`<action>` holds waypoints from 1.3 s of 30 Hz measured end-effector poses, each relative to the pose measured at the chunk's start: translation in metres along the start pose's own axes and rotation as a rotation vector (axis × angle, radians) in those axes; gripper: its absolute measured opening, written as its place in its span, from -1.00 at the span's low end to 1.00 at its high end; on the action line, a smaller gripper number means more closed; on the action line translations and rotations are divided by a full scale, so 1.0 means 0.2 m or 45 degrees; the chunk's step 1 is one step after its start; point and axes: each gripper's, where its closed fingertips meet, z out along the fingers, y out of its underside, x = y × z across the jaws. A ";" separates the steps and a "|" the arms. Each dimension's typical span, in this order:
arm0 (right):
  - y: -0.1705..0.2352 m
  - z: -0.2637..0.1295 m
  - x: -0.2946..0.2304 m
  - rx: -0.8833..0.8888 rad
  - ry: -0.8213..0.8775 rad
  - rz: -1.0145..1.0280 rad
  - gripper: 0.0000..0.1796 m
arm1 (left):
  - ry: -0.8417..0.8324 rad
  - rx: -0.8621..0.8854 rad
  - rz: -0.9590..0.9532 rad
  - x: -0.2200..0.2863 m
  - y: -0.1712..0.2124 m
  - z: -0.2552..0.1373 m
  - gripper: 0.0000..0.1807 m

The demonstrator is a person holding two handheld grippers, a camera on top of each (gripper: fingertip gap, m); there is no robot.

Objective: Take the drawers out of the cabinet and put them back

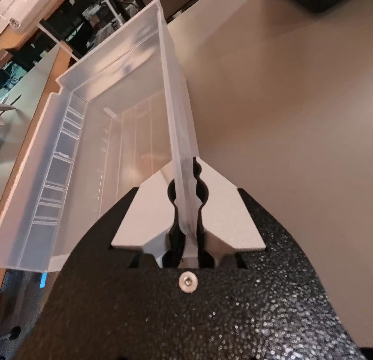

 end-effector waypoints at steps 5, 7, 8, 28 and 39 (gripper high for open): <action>-0.13 0.12 -0.16 -0.011 -0.116 -0.054 -0.95 | 0.033 0.069 -0.007 0.01 -0.01 -0.07 -0.93; -0.20 0.20 -0.22 0.003 -0.150 -0.067 -0.95 | 0.034 0.103 -0.042 -0.01 -0.03 -0.11 -0.93; -0.24 0.24 -0.24 0.012 -0.144 -0.058 -0.96 | 0.031 0.121 -0.054 -0.02 -0.04 -0.13 -0.94; -1.40 1.30 -0.88 0.183 0.029 0.111 -0.97 | -0.244 0.412 0.086 -0.35 -0.38 -0.75 -0.94; -1.62 1.12 -1.32 0.761 -0.152 -0.046 -0.31 | -0.151 0.666 0.099 -0.22 -0.67 -0.95 -0.94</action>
